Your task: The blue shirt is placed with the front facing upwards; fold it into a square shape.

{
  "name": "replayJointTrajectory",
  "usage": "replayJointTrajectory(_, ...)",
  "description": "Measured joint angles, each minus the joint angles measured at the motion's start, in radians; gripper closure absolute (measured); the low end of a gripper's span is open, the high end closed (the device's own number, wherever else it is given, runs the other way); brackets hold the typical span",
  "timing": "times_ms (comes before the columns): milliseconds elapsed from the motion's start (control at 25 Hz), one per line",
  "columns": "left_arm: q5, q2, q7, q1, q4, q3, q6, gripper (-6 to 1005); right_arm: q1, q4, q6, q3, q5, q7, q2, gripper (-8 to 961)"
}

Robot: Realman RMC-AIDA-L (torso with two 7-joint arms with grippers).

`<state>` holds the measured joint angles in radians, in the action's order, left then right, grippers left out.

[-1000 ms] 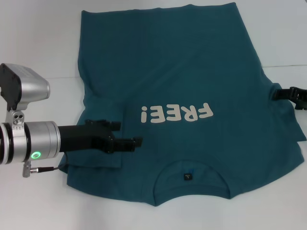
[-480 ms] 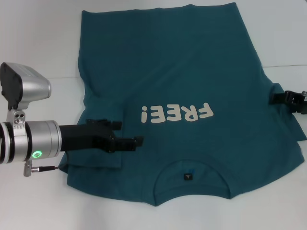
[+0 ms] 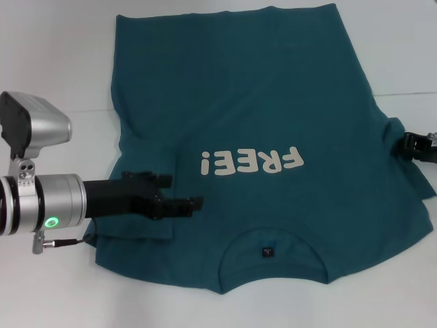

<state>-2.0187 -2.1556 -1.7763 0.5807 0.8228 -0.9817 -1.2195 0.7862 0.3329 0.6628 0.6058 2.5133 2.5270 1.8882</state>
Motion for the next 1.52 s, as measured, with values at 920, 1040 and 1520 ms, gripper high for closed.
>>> replayJointTrajectory(920, 0.0, -0.001, 0.0, 0.0, -0.001, 0.006, 0.001, 91, -0.061, 0.115, 0.076, -0.008, -0.001, -0.036, 0.009, 900)
replayJointTrajectory(1040, 0.0, -0.002, 0.0, -0.001, -0.001, 0.007, 0.002, 91, -0.066, 0.119, 0.078, -0.011, -0.004, -0.043, 0.006, 883)
replayJointTrajectory(1520, 0.0, 0.0, 0.0, 0.003, -0.012, 0.007, 0.002, 91, -0.091, 0.196, 0.16, -0.012, -0.04, 0.001, -0.011, 817)
